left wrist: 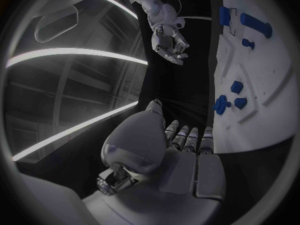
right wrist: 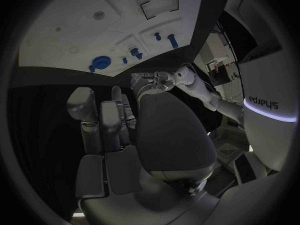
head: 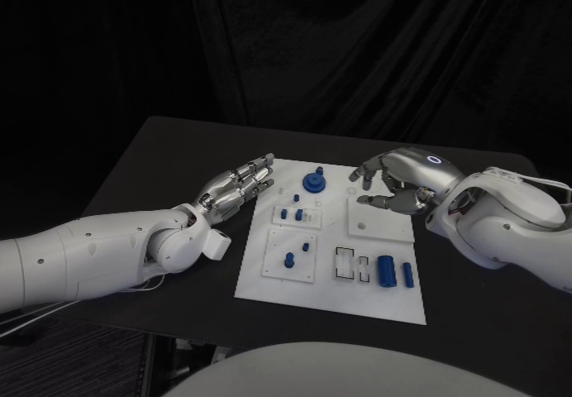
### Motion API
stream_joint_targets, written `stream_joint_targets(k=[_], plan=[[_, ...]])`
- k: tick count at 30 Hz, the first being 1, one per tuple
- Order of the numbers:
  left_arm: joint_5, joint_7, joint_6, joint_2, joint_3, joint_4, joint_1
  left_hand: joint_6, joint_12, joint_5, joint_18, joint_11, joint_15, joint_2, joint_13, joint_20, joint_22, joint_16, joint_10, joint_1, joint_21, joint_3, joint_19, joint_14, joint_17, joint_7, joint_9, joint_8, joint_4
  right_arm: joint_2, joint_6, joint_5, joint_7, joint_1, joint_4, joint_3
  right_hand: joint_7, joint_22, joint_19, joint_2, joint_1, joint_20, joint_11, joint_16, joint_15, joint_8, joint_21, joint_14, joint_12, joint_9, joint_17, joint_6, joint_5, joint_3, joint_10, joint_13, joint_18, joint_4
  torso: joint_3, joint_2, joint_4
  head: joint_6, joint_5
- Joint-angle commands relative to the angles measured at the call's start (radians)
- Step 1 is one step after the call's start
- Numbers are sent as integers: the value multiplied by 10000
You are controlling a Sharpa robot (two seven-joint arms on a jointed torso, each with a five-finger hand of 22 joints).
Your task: Assemble the parts on the task board
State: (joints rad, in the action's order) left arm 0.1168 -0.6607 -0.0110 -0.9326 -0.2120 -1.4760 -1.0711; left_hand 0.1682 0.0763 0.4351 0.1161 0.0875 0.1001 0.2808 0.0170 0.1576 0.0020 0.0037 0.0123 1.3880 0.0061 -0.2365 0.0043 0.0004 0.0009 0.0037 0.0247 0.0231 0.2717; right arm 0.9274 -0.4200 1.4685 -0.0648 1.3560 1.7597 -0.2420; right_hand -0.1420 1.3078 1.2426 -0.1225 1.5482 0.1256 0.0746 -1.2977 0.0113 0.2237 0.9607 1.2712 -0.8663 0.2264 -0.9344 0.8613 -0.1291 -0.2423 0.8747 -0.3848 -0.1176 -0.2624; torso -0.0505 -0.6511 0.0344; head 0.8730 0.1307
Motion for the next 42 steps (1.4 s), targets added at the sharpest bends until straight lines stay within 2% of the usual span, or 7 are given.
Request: stream_joint_targets(k=[1, 9, 15, 21, 28, 38, 42], plan=[[-38, -127, 198, -10, 9, -141, 12, -20, 20, 58, 169, 91, -7, 62, -10, 53, 7, -37, 0, 55, -31, 57, -11, -4, -9, -41, 2, 21, 4, 507, 922, -2725, -46, 112, 109, -29, 224, 1357, 668, 110, -389, -252, -274, -1528, -190, 675, 1252, 1466, -5143, 306, -3088, 913, -23, 480, 2944, -6522, 202, -76, -26, 24, -28, -4, -287], [-38, -164, 281, -81, 9, -209, 12, 31, 71, 72, 178, 105, -9, 68, 1, 59, 11, -37, 11, 55, -26, 66, -5, -4, -9, -38, 10, 32, 15, 1485, 2528, -3045, -1669, -36, 251, -49, 384, 1501, 916, 416, -2304, -245, -340, -2527, -203, 1353, 2111, 2570, -6981, 718, -5612, 1101, -167, 1460, 6574, -11461, 309, -288, -78, 85, -26, -4, -617], [-38, -167, 196, -101, 9, -220, 13, 31, 78, 103, 189, 127, -8, 82, 2, 71, 12, -37, 13, 68, -24, 93, -4, -4, -9, -31, 11, 33, 21, 1828, 2444, -1845, -2839, -576, 481, -54, 659, 2630, 3282, 133, -4574, -563, -633, -2731, -513, 2103, 6101, 2996, -7045, 1545, -6364, 1040, -1564, 1458, 6961, -11860, 1176, -307, -104, 113, -92, -4, -893], [-38, -157, 127, -77, 9, -180, 13, 39, 76, 142, 200, 136, 0, 99, 0, 88, 12, -37, 10, 100, -24, 139, -3, -4, -9, -16, 12, 35, 17, 1842, 2344, -696, -3613, -916, 737, -55, 772, 2630, 3282, -44, -4998, -690, -755, -2731, -635, 2902, 6101, 2996, -7045, 2507, -6364, 646, -1712, 1149, 6961, -11860, 1176, -353, -79, 125, -84, -4, -1404], [-37, -172, 74, -37, 9, -153, 13, 46, 78, 163, 210, 131, 1, 115, -1, 101, 12, -37, 6, 131, -24, 194, -3, -4, -9, -9, 12, 36, 20, 1893, 1840, 593, -4252, -1303, 1170, -56, 816, 2630, 3282, -37, -5100, -725, -778, -2731, -704, 3361, 6101, 2996, -7045, 3106, -6364, 472, -1664, 1081, 6961, -11860, 1176, -331, -89, 121, -67, -4, -1873], [-37, -100, 66, -120, 9, -227, 14, 30, 85, 199, 225, 148, 7, 127, 0, 118, 13, -37, -2, 179, -23, 307, -2, -4, -9, 9, 10, 32, 38, 1914, 1723, 1404, -4742, -1669, 1501, -56, 780, 2630, 3282, 194, -5333, -741, -761, -2731, -705, 3496, 6101, 2996, -7045, 3494, -6364, 114, -1514, 975, 6961, -11860, 1176, -317, -85, 135, -64, -4, -1985], [-37, -71, 97, -141, 9, -246, 14, 53, 119, 231, 224, 152, 31, 121, 6, 130, 10, -37, 4, 228, -27, 396, -6, -4, -9, 18, 13, 37, 34, 1865, 1835, 1596, -4832, -1813, 1569, -57, 770, 2630, 3282, 196, -5330, -731, -751, -2731, -693, 3541, 6101, 2996, -7045, 3587, -6364, 45, -1411, 965, 6961, -11860, 1176, -316, -86, 118, -121, -4, -1939]])
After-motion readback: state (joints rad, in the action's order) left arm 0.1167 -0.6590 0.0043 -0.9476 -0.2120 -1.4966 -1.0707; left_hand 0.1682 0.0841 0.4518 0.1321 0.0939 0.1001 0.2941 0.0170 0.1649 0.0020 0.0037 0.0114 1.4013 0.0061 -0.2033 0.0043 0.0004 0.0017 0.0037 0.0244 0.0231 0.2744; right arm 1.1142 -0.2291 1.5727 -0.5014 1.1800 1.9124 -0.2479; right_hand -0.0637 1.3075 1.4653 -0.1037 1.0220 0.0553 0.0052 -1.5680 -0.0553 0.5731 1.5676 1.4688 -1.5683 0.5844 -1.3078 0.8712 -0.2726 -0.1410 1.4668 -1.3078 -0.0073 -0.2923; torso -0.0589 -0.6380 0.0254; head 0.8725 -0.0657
